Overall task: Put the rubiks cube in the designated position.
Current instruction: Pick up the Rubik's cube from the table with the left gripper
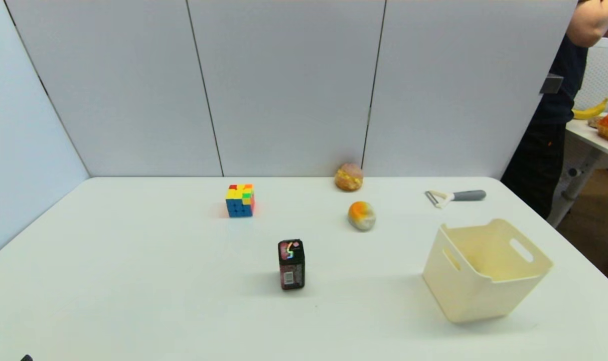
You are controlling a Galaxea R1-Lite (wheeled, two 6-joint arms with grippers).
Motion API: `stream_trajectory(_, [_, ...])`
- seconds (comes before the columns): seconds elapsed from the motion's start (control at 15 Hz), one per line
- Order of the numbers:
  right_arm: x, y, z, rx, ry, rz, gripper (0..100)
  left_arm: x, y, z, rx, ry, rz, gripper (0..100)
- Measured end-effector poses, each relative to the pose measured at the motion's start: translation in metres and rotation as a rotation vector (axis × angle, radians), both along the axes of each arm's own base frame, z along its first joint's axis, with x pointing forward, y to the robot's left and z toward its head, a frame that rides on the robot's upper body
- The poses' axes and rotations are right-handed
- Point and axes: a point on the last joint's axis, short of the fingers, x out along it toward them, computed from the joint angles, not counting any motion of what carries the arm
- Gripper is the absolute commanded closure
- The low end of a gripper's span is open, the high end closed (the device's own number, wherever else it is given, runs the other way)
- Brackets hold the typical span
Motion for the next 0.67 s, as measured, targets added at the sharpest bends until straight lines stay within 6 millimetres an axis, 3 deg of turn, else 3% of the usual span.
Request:
stream_trajectory(0.4, [0.000,0.000,0.000,0.000,0.000,0.000,0,0.024,-0.003,0.039,0.042,-0.077,-0.128,0])
stream_trajectory(0.67, [0.000,0.000,0.000,0.000,0.000,0.000,0,0.057,-0.004,0.069,0.033,-0.036,-0.187,0])
